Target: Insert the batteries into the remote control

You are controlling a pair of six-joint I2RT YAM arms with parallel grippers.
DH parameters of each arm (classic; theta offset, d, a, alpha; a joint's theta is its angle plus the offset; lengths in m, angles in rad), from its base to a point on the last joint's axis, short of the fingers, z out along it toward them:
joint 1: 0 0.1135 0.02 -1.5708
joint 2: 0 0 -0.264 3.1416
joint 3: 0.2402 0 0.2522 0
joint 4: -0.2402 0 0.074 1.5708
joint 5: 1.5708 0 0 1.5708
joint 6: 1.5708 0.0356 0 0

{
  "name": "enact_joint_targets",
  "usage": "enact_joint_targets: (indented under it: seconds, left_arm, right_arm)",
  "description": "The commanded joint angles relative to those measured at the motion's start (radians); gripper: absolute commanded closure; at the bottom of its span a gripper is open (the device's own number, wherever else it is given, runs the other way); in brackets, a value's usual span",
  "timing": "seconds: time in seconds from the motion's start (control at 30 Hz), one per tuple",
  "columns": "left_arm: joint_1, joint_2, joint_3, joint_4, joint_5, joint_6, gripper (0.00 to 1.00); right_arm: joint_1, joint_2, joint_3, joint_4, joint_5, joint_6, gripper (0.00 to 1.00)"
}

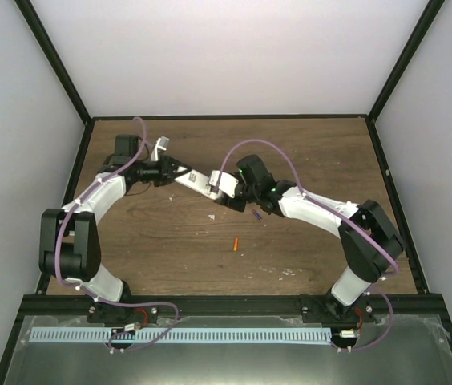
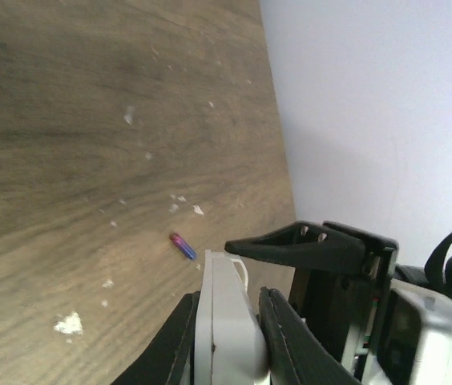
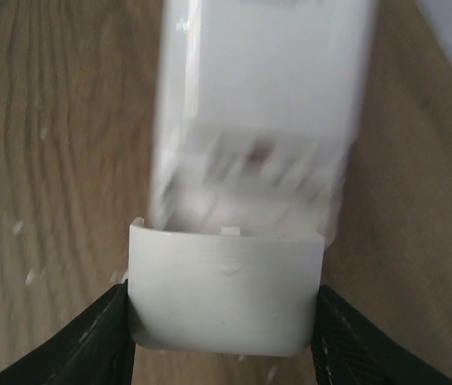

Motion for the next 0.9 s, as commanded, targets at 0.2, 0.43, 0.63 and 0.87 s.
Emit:
enact_joint_targets:
  seconds: [0.2, 0.43, 0.63, 0.87]
  left_arm:
    - [0.066, -0.013, 0.027, 0.086, -0.029, -0.002, 1.0]
    - [0.071, -0.019, 0.026, 0.075, -0.029, 0.007, 1.0]
    - [0.078, -0.025, 0.01, 0.072, -0.025, 0.01, 1.0]
    - [0.08, -0.014, 0.011, 0.08, -0.017, 0.006, 1.0]
  right_arm:
    - [-0.028, 0.03, -0.062, -0.242, 0.024, -0.045, 0.48]
    - [-0.067, 0.019, -0.078, -0.224, 0.048, -0.032, 0.45]
    - [-0.191, 0.012, -0.062, -0.202, 0.103, 0.025, 0.41]
    - [-0.317, 0.056, -0.011, -0.222, 0.102, 0.055, 0.4]
